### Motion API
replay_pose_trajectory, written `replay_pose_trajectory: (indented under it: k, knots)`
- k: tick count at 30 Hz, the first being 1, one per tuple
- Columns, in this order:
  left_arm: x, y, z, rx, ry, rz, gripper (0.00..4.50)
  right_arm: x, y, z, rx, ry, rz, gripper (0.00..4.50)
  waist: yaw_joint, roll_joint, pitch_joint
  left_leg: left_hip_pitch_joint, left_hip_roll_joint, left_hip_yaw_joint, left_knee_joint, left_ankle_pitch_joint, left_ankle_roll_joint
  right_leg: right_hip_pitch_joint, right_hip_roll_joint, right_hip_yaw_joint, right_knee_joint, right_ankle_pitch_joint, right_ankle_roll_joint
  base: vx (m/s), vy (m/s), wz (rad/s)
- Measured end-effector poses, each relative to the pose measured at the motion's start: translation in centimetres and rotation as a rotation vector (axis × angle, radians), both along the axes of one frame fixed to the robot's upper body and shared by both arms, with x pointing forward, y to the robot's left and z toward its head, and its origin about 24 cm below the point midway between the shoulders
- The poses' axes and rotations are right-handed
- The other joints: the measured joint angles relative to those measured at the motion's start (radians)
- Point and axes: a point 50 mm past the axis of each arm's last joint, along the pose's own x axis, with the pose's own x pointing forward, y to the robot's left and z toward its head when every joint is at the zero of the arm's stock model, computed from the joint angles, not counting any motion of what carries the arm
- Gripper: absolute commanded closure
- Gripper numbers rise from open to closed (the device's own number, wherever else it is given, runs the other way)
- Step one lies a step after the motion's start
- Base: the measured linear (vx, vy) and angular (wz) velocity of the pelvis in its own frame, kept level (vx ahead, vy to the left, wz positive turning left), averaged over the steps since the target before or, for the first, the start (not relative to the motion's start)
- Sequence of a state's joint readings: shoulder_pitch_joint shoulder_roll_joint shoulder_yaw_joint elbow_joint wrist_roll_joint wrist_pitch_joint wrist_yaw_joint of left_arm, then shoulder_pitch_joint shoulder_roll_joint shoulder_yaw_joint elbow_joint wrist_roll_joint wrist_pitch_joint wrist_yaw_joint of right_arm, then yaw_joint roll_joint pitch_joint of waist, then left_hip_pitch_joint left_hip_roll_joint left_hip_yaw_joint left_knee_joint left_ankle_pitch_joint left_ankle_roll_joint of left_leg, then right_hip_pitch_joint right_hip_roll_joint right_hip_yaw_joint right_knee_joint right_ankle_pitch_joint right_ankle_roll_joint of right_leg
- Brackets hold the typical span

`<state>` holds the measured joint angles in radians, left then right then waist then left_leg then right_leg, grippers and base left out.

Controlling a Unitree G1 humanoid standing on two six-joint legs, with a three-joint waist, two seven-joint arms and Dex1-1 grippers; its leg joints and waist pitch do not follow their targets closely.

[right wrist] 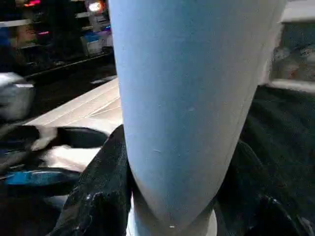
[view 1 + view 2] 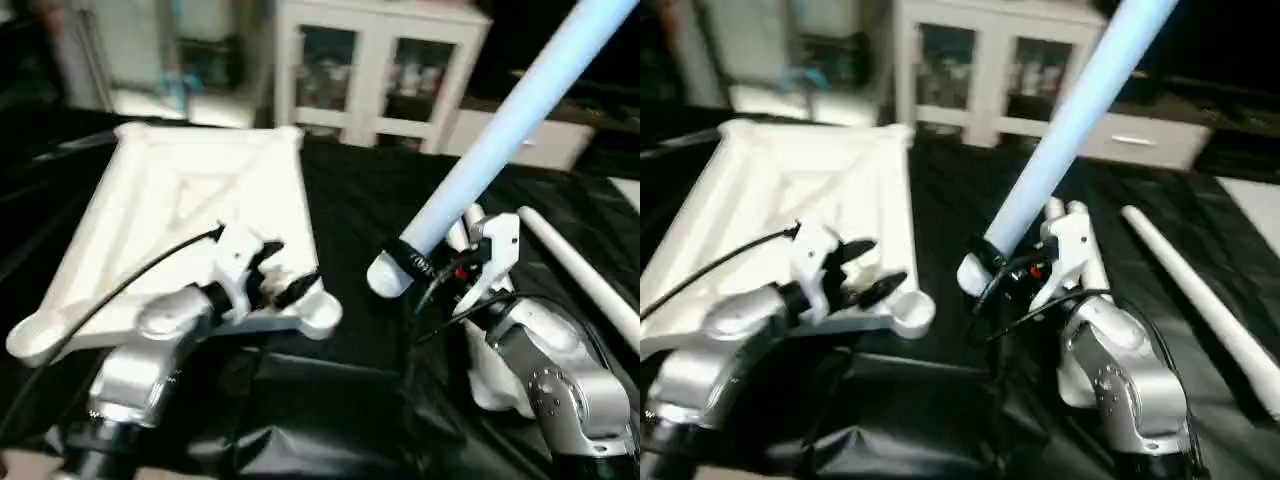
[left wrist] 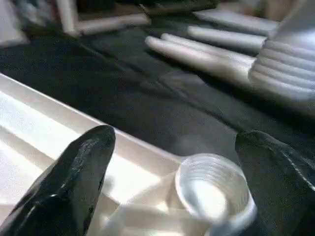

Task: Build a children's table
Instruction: Pick table leg

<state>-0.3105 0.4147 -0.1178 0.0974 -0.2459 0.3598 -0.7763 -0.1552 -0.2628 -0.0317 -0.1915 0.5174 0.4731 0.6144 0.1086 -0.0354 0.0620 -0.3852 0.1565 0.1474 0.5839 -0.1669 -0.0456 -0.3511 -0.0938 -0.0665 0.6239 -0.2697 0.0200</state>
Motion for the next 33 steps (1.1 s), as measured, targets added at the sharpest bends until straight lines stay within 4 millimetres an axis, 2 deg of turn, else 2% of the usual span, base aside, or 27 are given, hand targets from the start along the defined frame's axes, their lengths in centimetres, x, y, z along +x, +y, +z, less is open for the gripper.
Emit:
replay_pose_trajectory:
  k: [3, 5, 6, 9, 10, 11, 12, 13, 15, 16, 17, 18, 19, 20, 21, 22, 23, 24, 25, 26, 27, 28, 29, 30, 31, 32, 33]
  knots:
    - [0.2, 1.6, 0.1, 0.055, 0.035, -0.024, 0.1, -0.1, -0.4, 0.1, -0.009, 0.003, 0.063, 2.63, 0.0, 0.0, 0.0, 0.003, 0.001, -0.005, -0.002, 0.0, 0.0, 0.001, 0.0, -0.005, -0.014, 0.0, 0.0, -0.011, 0.015, -0.07]
    - [0.3, 2.0, 0.4, 0.066, 0.043, -0.03, 0.1, 0.3, -1.1, 0.4, -0.061, -0.005, 0.073, 2.63, 0.004, 0.021, 0.01, 0.001, 0.0, -0.004, -0.001, 0.0, 0.0, 0.001, 0.0, -0.004, -0.018, 0.0, -0.001, -0.04, 0.049, -0.16]
    - [0.6, 1.8, 0.8, 0.045, 0.026, -0.015, 0.1, 0.5, -1.7, 0.7, -0.08, -0.016, 0.056, 2.63, 0.008, 0.032, 0.014, 0.001, 0.0, 0.003, -0.005, 0.0, 0.0, 0.001, -0.001, -0.003, -0.019, -0.001, -0.004, -0.063, 0.041, 0.05]
    - [1.6, 0.7, 1.8, -0.092, -0.103, 0.146, 0.1, 0.6, -2.4, 0.7, -0.076, -0.035, -0.028, 2.63, 0.022, 0.031, 0.015, 0.011, 0.0, 0.049, -0.03, -0.001, 0.0, -0.015, -0.022, 0.001, -0.02, -0.005, -0.016, -0.062, 0.017, 0.13]
    - [1.6, 0.3, 2.0, -0.173, -0.136, 0.276, 0.1, 0.7, -2.5, 0.6, -0.072, -0.026, -0.094, 2.63, 0.031, 0.03, 0.018, 0.014, -0.001, 0.051, -0.009, -0.026, -0.009, -0.012, -0.037, -0.005, -0.026, -0.002, -0.012, -0.07, -0.003, 0.17]
    - [1.3, 0.1, 1.9, -0.247, -0.148, 0.384, 0.1, 0.7, -2.2, 0.4, -0.054, -0.016, -0.145, 2.63, 0.043, 0.029, 0.019, 0.025, -0.002, 0.028, 0.021, -0.056, -0.014, -0.011, -0.045, -0.013, -0.029, 0.0, -0.009, -0.035, 0.055, -0.24]
    - [0.9, 0.0, 1.9, -0.287, -0.152, 0.452, 0.1, 0.6, -2.1, 0.5, -0.027, -0.018, -0.191, 2.63, 0.041, 0.045, 0.017, 0.03, 0.001, -0.002, 0.028, -0.048, -0.011, 0.002, -0.052, -0.043, -0.029, 0.002, -0.005, 0.056, 0.103, -0.38]
    - [0.5, 0.0, 1.8, -0.3, -0.154, 0.501, 0.1, 0.4, -1.9, 0.1, -0.001, 0.002, -0.231, 2.63, 0.03, 0.047, 0.015, 0.031, 0.009, -0.004, 0.032, -0.033, 0.001, 0.006, -0.05, -0.055, -0.034, 0.002, -0.004, 0.056, 0.103, -0.38]
    - [-0.5, 0.6, 1.3, -0.24, -0.17, 0.568, 0.1, 0.0, -2.0, -0.9, 0.003, 0.043, -0.278, 2.63, 0.003, 0.033, 0.016, 0.016, 0.009, -0.012, 0.026, -0.033, 0.0, 0.01, -0.034, -0.06, -0.021, 0.0, -0.018, -0.036, 0.051, 0.01]
    - [-0.7, 0.5, 1.2, -0.191, -0.186, 0.583, 0.1, -0.3, -2.3, -1.4, -0.006, 0.062, -0.307, 2.63, -0.002, 0.027, 0.019, 0.005, -0.016, -0.039, 0.025, -0.033, 0.0, 0.019, -0.032, -0.061, 0.011, -0.009, -0.035, -0.091, 0.034, 0.12]
    - [-0.9, 0.4, 1.2, -0.158, -0.204, 0.597, 0.1, -0.3, -2.4, -1.5, -0.01, 0.071, -0.326, 2.63, 0.004, 0.01, 0.013, -0.011, -0.034, -0.048, 0.019, -0.033, -0.001, 0.028, -0.023, -0.052, 0.034, -0.008, -0.034, -0.075, -0.022, 0.46]
    - [-0.9, 0.3, 1.2, -0.122, -0.221, 0.624, 0.1, -0.1, -2.1, -1.3, -0.016, 0.061, -0.325, 2.63, 0.004, -0.004, 0.008, -0.028, -0.049, -0.068, 0.012, -0.029, -0.01, 0.022, -0.022, -0.048, 0.039, -0.009, -0.028, 0.015, -0.109, 0.74]
    - [-0.9, 0.2, 1.1, -0.101, -0.228, 0.641, 0.1, 0.1, -1.9, -1.2, -0.027, 0.054, -0.317, 2.63, 0.002, 0.002, 0.013, -0.035, -0.051, -0.08, 0.035, -0.06, -0.04, 0.022, -0.029, -0.066, 0.028, -0.009, -0.029, 0.015, -0.109, 0.74]
    - [-0.8, 0.2, 1.1, -0.086, -0.236, 0.661, 0.1, 0.3, -1.5, -1.2, -0.037, 0.054, -0.295, 2.63, 0.007, 0.009, 0.019, -0.044, -0.046, -0.084, 0.111, -0.092, -0.034, 0.037, -0.043, -0.111, 0.015, -0.005, -0.037, 0.026, -0.077, 0.61]
    - [-0.5, 0.0, 1.3, -0.093, -0.245, 0.682, 0.1, 0.2, -1.2, -1.3, -0.044, 0.059, -0.284, 2.63, 0.012, 0.04, 0.02, -0.019, 0.003, -0.073, 0.193, -0.114, -0.007, 0.077, -0.05, -0.18, 0.0, -0.001, -0.043, 0.069, 0.01, 0.4]
    - [-0.2, -0.2, 1.8, -0.102, -0.267, 0.693, 0.1, 0.3, -1.2, -1.3, -0.042, 0.057, -0.284, 2.63, -0.001, 0.074, 0.005, 0.007, 0.023, -0.088, 0.169, -0.131, 0.026, 0.097, -0.042, -0.232, -0.001, -0.002, -0.041, 0.069, 0.01, 0.4]
    - [0.1, -0.3, 2.4, -0.104, -0.295, 0.699, 0.1, 0.3, -1.0, -1.4, -0.036, 0.062, -0.284, 2.63, -0.005, 0.068, 0.008, -0.004, 0.014, -0.102, 0.168, -0.126, 0.013, 0.063, -0.025, -0.196, 0.045, -0.022, -0.07, 0.051, 0.006, 0.53]
    - [0.1, -0.1, 2.5, -0.095, -0.305, 0.717, 0.1, 0.3, -0.7, -1.5, -0.037, 0.066, -0.275, 2.63, -0.014, 0.05, -0.001, -0.011, -0.002, -0.132, 0.167, -0.118, 0.018, 0.031, 0.002, -0.145, 0.115, -0.046, -0.104, -0.032, -0.065, 0.49]
    - [0.0, 0.1, 2.4, -0.074, -0.311, 0.734, 0.1, 0.3, -0.6, -1.6, -0.045, 0.067, -0.269, 2.63, -0.025, 0.048, -0.007, -0.021, -0.012, -0.162, 0.164, -0.109, 0.013, -0.009, 0.043, -0.091, 0.191, -0.065, -0.104, -0.032, -0.065, 0.49]
    - [-0.1, 0.0, 2.2, -0.075, -0.302, 0.734, 0.1, 0.2, -0.8, -1.6, -0.059, 0.066, -0.266, 2.63, -0.026, 0.035, -0.015, -0.025, -0.014, -0.161, 0.152, -0.099, 0.008, -0.032, 0.062, -0.066, 0.199, -0.071, -0.094, -0.029, -0.119, 0.31]
    - [-0.4, -0.2, 1.8, -0.077, -0.283, 0.737, 0.1, 0.2, -1.0, -1.5, -0.082, 0.055, -0.253, 2.63, -0.022, 0.016, -0.022, -0.029, -0.015, -0.149, 0.139, -0.086, 0.003, -0.048, 0.07, -0.038, 0.174, -0.072, -0.08, -0.035, -0.153, 0.2]
    - [-0.5, -0.4, 1.5, -0.075, -0.273, 0.736, 0.1, 0.2, -1.1, -1.4, -0.093, 0.045, -0.248, 2.63, -0.02, 0.001, -0.022, -0.031, -0.016, -0.136, 0.133, -0.078, -0.001, -0.05, 0.065, -0.017, 0.146, -0.069, -0.074, -0.035, -0.153, 0.2]
    - [-0.5, -0.6, 1.5, -0.06, -0.284, 0.735, 0.1, 0.2, -1.2, -1.4, -0.115, 0.033, -0.248, 2.63, -0.018, -0.028, -0.024, -0.031, -0.016, -0.108, 0.123, -0.069, -0.008, -0.044, 0.049, 0.009, 0.112, -0.041, -0.038, -0.049, -0.228, 0.15]
    - [-0.6, -0.8, 1.5, -0.05, -0.293, 0.735, 0.1, 0.2, -1.4, -1.4, -0.136, 0.022, -0.251, 2.63, -0.012, -0.049, -0.024, -0.03, -0.016, -0.09, 0.123, -0.066, -0.015, -0.055, 0.042, 0.013, 0.114, -0.007, -0.021, -0.111, -0.243, 0.12]
    - [-0.8, -1.1, 1.2, -0.047, -0.289, 0.737, 0.1, 0.2, -1.9, -1.7, -0.156, 0.028, -0.268, 2.63, 0.007, -0.057, -0.02, -0.024, -0.011, -0.066, 0.124, -0.08, 0.009, -0.067, 0.042, 0.019, 0.114, -0.006, -0.025, -0.111, -0.243, 0.12]
    - [-1.0, -1.3, 0.9, -0.048, -0.282, 0.728, 0.1, 0.3, -2.1, -1.9, -0.164, 0.031, -0.284, 2.63, 0.014, -0.061, -0.019, -0.022, -0.011, -0.058, 0.127, -0.086, 0.018, -0.071, 0.041, 0.021, 0.109, -0.006, -0.025, -0.056, -0.173, -0.16]
    - [-0.9, -1.5, 1.1, -0.047, -0.295, 0.72, 0.1, 0.4, -2.4, -2.0, -0.165, 0.033, -0.302, 2.63, 0.02, -0.054, -0.022, -0.009, -0.013, -0.054, 0.101, -0.085, 0.016, -0.077, 0.042, 0.017, 0.102, -0.005, -0.023, 0.004, -0.118, -0.09]
